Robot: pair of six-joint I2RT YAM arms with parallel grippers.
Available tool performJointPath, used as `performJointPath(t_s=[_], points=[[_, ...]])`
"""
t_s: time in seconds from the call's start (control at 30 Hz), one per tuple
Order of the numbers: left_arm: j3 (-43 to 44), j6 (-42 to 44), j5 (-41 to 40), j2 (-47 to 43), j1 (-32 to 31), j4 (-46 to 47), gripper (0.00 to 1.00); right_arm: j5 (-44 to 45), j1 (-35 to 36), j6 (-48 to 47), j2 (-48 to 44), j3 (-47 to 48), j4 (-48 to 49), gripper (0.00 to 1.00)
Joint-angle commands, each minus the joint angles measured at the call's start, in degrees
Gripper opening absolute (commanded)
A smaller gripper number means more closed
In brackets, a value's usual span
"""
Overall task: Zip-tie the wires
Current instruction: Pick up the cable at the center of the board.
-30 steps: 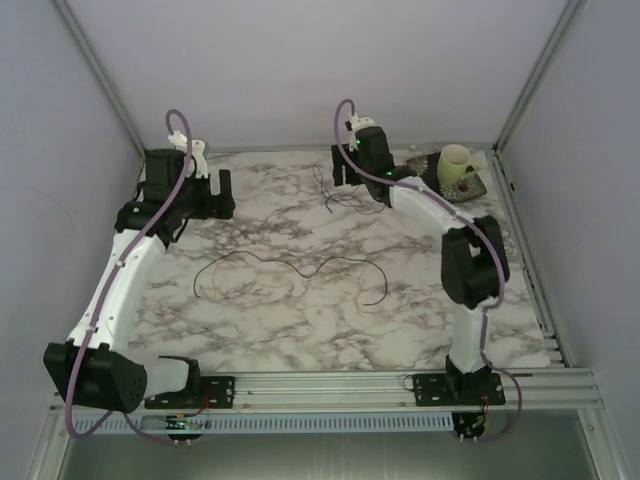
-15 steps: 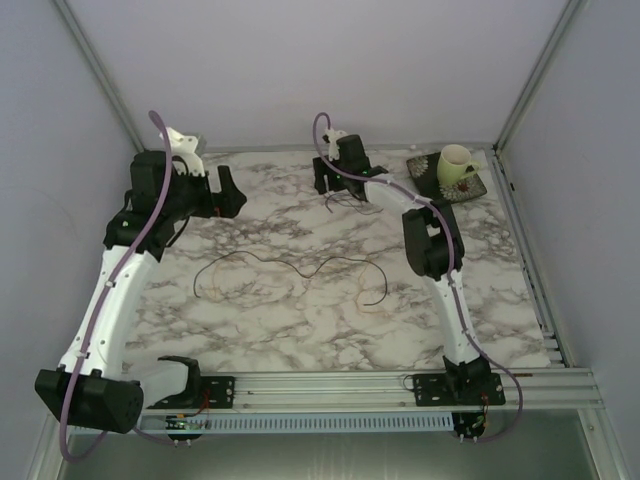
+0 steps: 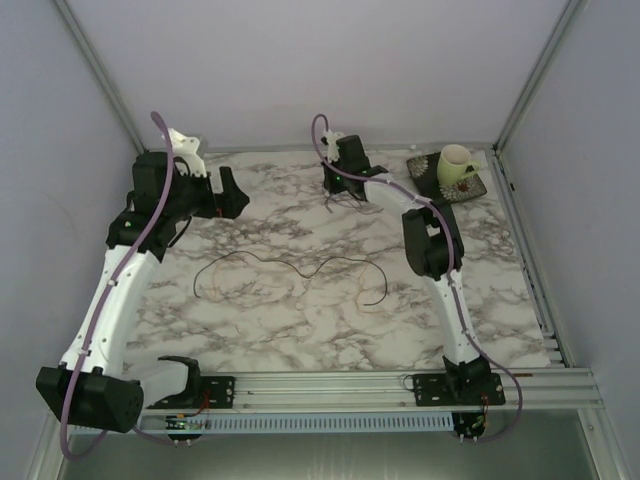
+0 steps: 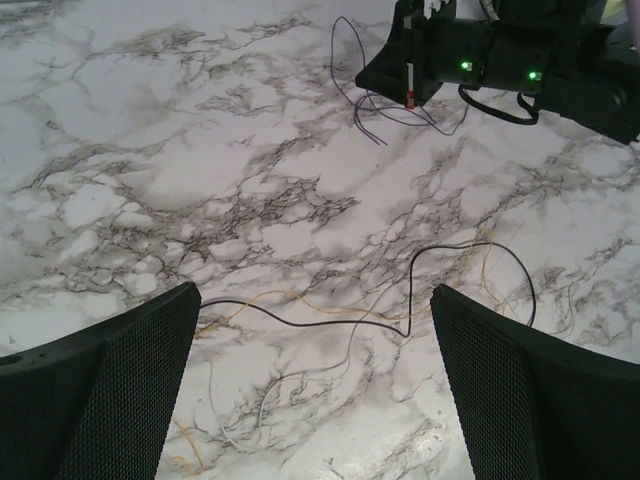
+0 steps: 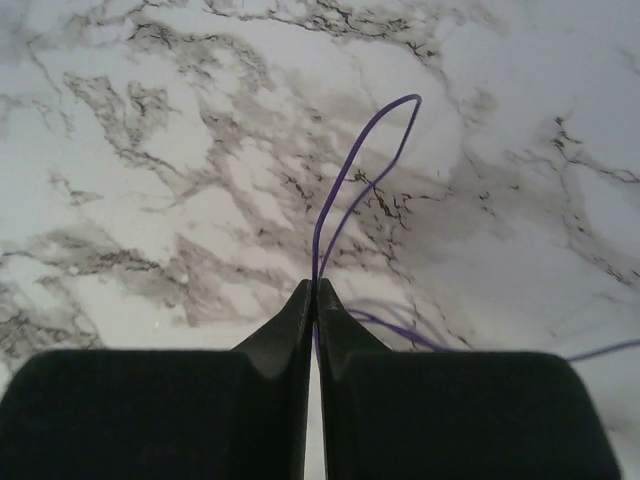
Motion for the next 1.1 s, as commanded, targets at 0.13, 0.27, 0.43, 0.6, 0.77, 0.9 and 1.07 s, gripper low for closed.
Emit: performJointPath(t_s=[0.13,0.27,0.43,0.6,0.77,0.9,1.07], points=[[-4.2,-0.9,6.2,-4.2,0.3,11.7,1.0,2.8,1.3,-1.5,-20.0,-3.9,-2.0,0.0],[-10.2,-4.1,7.3,-7.3,0.2,23.7,1.0,3.1,1.9,-0.5,-28.3,-4.9,-7.9,0.0],[-17.9,-10.9,6.7,-9.6,0.1,41.9,1.0,3.2,2.0,-1.3,-37.0,-5.3,-15.0,0.0],[-17.0,-16.9,10.0,-4.2,-1.8,51.4,1.0,0.4,2.0,-0.6,-44.3,-4.6,-17.2,0.0],[-12.2,-16.2,10.1,3.7,-8.4,53.1,1.0,-1.6,1.9,-0.1,-48.1,-3.0,-18.5,0.0],[-9.8,-15.3,9.0,10.2,-14.6,54.9,1.0,0.2,1.9,1.5,-49.5,-2.5,-18.7,0.0],[-6.6,-16.3,9.5,16.1,-19.7,57.6,1.0,2.2,1.9,4.0,-49.9,-1.4,-18.5,0.0]])
